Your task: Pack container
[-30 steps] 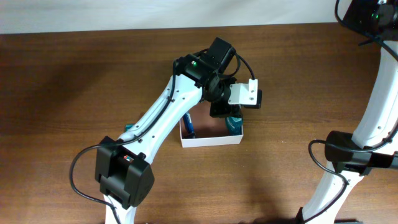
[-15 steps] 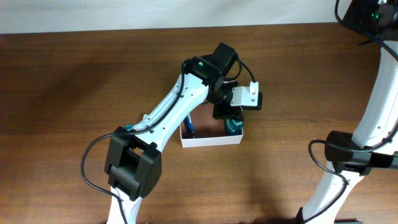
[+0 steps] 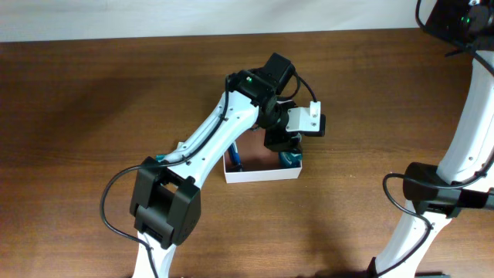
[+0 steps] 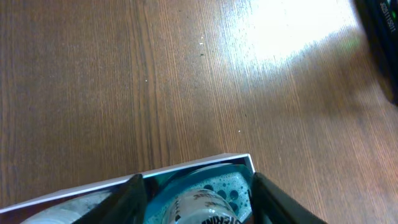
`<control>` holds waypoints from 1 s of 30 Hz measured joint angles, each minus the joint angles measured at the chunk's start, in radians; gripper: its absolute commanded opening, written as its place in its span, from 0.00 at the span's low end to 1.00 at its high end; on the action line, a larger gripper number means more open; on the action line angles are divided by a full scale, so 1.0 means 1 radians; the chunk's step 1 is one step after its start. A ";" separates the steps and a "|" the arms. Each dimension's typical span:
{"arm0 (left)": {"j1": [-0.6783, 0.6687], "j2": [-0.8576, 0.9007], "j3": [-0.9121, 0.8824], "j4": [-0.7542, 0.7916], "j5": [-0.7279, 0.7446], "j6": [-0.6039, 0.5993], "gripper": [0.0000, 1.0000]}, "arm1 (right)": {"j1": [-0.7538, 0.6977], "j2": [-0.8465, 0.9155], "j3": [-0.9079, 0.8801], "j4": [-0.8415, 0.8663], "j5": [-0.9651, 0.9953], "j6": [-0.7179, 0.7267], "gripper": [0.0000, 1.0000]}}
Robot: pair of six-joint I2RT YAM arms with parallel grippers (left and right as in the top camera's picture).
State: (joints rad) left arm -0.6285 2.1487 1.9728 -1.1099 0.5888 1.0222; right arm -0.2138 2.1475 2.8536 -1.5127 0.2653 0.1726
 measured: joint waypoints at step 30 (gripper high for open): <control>0.093 -0.002 0.323 -0.161 -0.142 -0.378 0.67 | 0.000 0.000 0.000 0.000 0.000 0.000 0.98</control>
State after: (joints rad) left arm -0.5358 2.1471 2.2959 -1.2709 0.4473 0.6437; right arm -0.2138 2.1475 2.8536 -1.5127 0.2653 0.1726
